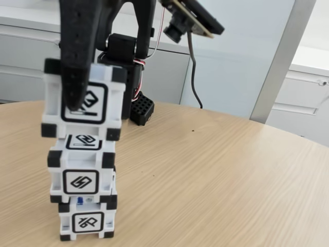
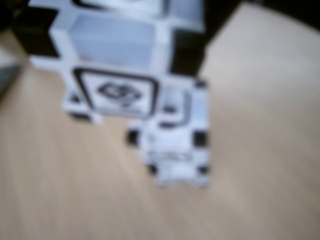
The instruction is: Stack cubes from left to right.
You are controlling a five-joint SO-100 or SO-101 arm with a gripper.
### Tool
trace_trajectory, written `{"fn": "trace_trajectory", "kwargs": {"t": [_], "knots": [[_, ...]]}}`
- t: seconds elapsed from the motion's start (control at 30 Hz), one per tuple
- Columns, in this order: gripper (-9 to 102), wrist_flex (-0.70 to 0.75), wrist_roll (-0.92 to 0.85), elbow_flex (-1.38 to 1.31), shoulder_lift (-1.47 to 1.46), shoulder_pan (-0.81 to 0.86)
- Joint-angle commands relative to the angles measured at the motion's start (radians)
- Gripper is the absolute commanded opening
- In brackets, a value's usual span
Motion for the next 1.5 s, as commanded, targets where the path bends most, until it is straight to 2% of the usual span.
{"fn": "trace_trajectory", "kwargs": {"t": [0.0,0.7,1.03,1.47], "knots": [[17,0.006,-0.015,-0.031,0.005,0.008],[16,0.009,-0.044,0.06,0.025,0.011],[31,0.009,-0.052,0.06,0.025,0.011],[34,0.012,-0.04,0.041,0.095,0.011]]}}
